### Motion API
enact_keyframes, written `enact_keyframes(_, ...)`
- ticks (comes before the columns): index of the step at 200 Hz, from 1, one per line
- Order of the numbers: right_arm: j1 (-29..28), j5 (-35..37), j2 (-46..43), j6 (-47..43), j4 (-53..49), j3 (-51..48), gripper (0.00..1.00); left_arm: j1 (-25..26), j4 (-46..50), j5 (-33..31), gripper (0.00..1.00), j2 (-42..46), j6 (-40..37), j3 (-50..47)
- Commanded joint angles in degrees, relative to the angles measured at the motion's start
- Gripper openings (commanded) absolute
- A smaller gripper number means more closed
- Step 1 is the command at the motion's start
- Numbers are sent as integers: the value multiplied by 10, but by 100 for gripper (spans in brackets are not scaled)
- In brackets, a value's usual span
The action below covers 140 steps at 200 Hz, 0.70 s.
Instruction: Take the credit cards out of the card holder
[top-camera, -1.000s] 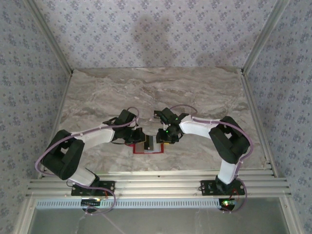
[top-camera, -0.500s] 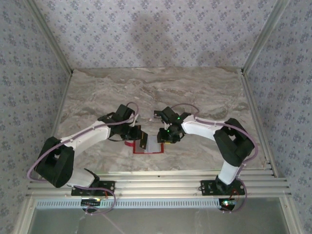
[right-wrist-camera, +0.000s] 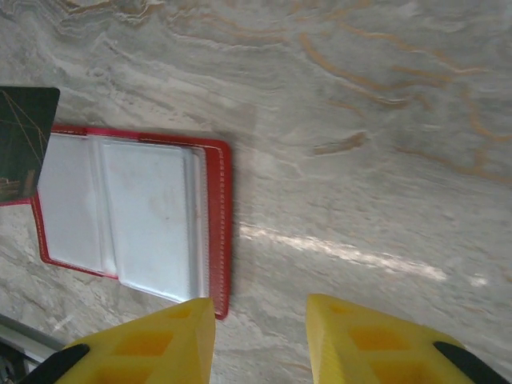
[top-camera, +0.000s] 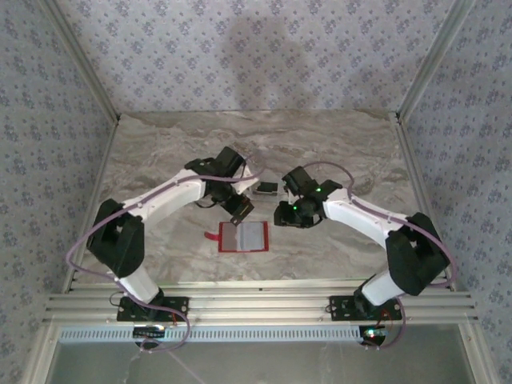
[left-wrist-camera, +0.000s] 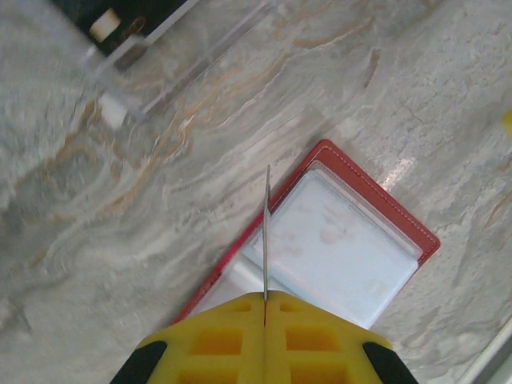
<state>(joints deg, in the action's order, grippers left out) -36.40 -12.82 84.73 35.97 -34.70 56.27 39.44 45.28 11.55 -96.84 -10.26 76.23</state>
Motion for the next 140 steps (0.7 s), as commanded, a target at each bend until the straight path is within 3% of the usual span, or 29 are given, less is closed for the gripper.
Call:
enact_keyframes(1, 15, 14, -35, -18, -39, -16, 37, 26, 78, -41, 0, -39, -174, 62)
enact_keyframes(54, 35, 28, -101, -23, -80, -34, 37, 52, 177, -137, 0, -172, -344, 211)
enact_keyframes(140, 51, 43, -183, -7, -113, -68, 37, 59, 206, -118, 0, -267, -428, 416)
